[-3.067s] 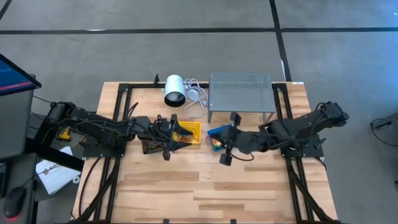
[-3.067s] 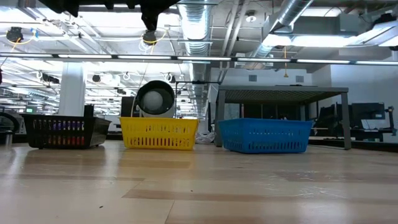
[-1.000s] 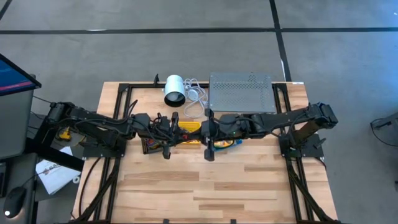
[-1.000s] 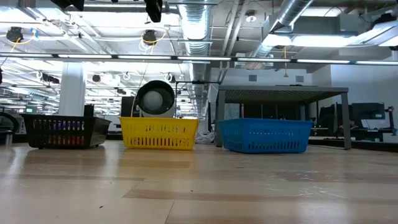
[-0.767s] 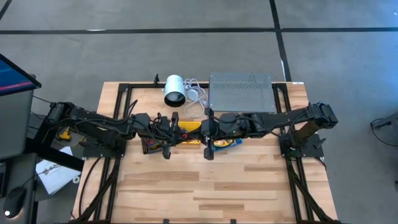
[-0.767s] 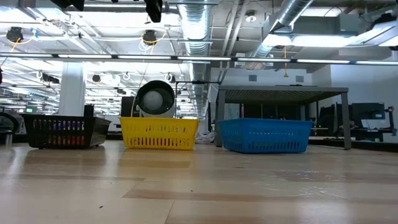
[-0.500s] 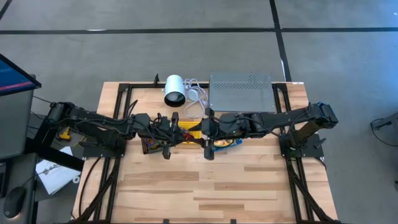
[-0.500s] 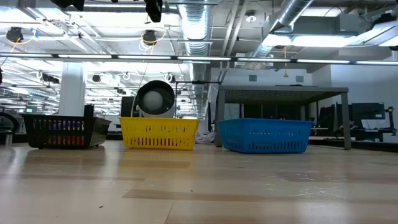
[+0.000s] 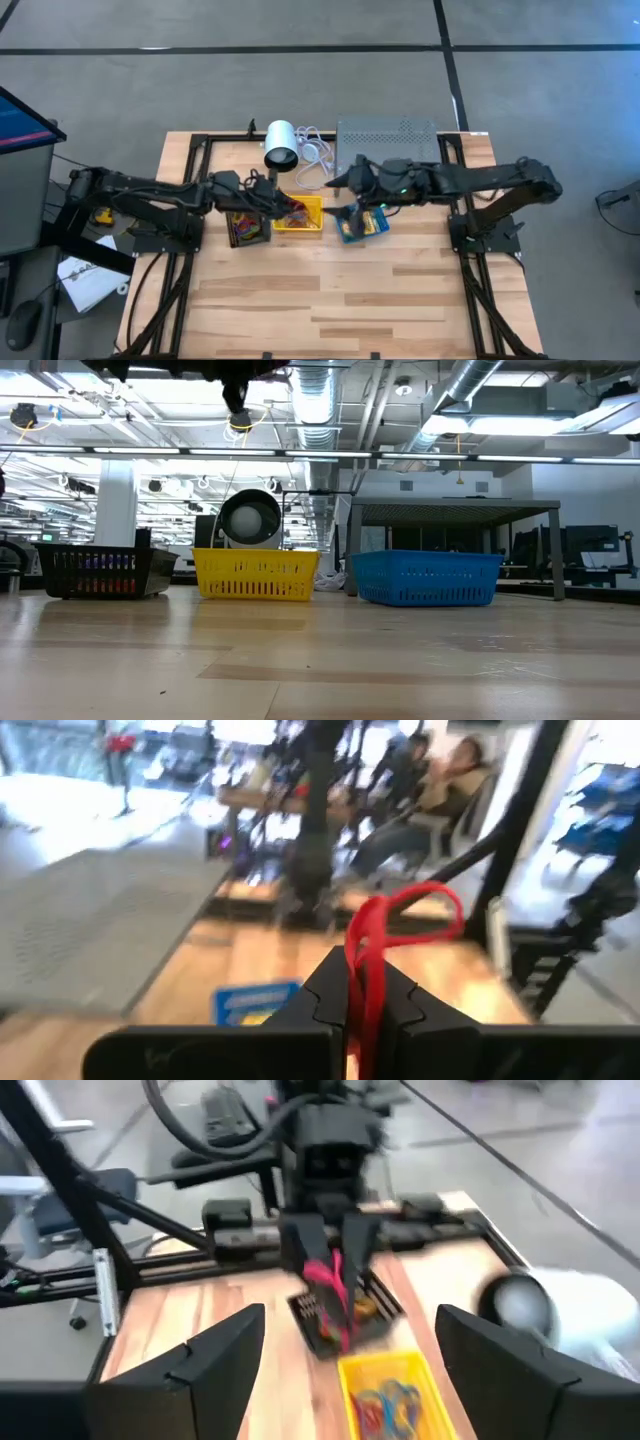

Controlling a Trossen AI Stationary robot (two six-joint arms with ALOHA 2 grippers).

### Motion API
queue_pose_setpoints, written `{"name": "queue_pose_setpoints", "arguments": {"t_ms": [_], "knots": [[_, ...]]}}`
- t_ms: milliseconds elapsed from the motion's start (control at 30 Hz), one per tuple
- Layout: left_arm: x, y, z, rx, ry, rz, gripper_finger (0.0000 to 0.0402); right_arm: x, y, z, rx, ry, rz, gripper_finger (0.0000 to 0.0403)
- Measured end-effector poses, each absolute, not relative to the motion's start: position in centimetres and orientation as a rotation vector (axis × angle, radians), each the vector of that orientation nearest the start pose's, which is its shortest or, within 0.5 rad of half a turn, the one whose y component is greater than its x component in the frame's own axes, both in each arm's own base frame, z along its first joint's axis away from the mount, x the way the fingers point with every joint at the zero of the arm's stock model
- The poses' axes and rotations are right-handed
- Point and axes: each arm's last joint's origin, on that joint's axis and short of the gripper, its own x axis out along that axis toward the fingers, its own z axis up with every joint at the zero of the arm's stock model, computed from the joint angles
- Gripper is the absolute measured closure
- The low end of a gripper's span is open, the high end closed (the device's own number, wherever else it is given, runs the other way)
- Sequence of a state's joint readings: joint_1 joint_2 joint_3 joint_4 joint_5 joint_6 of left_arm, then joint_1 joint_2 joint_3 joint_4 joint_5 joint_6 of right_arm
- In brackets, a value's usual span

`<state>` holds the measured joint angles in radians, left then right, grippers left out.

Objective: Pick & Place Office Desk Supplies
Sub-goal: Put the red rubber band into the yellow bin

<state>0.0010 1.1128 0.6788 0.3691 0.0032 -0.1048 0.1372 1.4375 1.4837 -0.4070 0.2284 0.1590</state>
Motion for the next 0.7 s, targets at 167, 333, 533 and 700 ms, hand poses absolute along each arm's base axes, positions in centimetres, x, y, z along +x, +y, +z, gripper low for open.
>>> {"name": "queue_pose_setpoints", "arguments": {"t_ms": [167,333,533,700], "knots": [[22.8,2.0,28.0,-0.113,0.279,0.103,0.0401,27.4,2.7,41.5,0.186,0.422,-0.211,0.0113],[22.6,3.5,27.3,-0.110,0.493,0.170,0.0401,24.0,2.2,42.2,0.257,0.482,-0.262,0.0113],[23.2,4.6,27.2,-0.086,0.623,0.188,0.0401,22.0,2.4,42.1,0.249,0.536,-0.325,0.0113],[24.0,5.5,25.8,-0.101,0.744,0.193,0.0401,21.1,2.5,40.7,0.199,0.667,-0.451,0.0113]]}}
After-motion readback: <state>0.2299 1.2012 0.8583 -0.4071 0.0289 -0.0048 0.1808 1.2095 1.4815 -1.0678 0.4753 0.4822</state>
